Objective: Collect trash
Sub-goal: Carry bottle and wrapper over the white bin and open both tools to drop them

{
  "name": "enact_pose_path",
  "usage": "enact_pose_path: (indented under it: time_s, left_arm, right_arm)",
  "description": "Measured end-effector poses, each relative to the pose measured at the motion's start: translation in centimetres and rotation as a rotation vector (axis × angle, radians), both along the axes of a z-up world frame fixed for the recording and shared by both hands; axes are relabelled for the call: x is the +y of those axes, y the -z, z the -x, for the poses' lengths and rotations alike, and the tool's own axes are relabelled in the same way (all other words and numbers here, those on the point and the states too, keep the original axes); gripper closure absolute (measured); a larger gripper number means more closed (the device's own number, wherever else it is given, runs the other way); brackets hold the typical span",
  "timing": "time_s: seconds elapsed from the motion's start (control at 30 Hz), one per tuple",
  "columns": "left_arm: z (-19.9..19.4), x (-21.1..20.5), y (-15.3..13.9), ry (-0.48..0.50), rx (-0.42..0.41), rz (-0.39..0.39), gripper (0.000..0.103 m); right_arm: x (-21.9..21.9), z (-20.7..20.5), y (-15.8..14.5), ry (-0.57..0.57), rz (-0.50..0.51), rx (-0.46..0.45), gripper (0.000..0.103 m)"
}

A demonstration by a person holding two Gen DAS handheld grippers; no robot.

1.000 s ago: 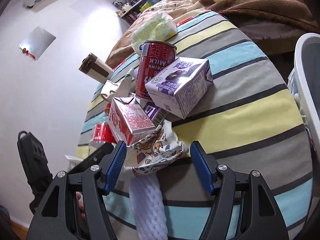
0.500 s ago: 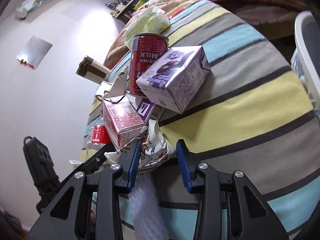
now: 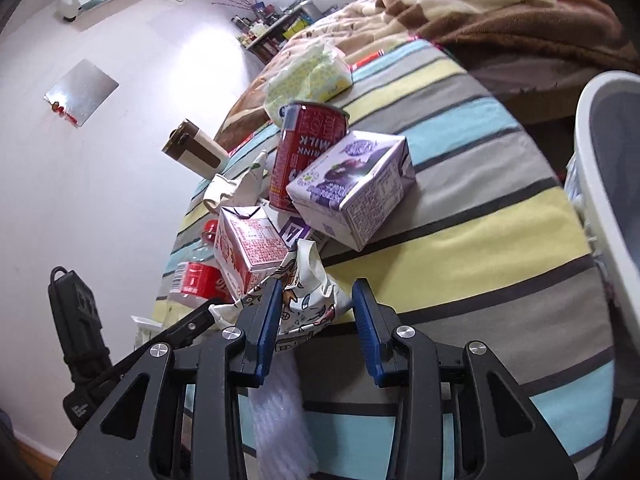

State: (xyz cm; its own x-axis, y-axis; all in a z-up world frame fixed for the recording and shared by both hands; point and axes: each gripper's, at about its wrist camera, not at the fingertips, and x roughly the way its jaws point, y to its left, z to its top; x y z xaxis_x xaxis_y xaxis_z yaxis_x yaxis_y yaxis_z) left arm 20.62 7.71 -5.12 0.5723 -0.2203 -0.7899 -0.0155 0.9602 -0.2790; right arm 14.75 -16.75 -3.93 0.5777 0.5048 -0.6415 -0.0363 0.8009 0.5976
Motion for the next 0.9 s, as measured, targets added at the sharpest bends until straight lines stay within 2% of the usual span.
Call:
enact_pose_path:
  time_s: [0.2, 0.4, 0.9]
  left_arm:
    - [1.6, -0.1, -1.6, -0.003, -0.047, -0.002, 0.042]
    - [3.1, -1.5, -3.5, 0.032, -0.091, -0.008, 0.041]
    - [5.2, -9.7, -6.6, 0.188, -0.169, -0.019, 0.041]
  right_arm:
    - [-0.8, 0.8, -1.4, 0.013, 0.037, -0.067, 0.066]
    - [-2.6, 1.5, -2.3, 0.046, 0.033, -0.096, 0.066]
    - [-8.7, 3.9, -4.4, 0.186, 0.097, -0.168, 0.065]
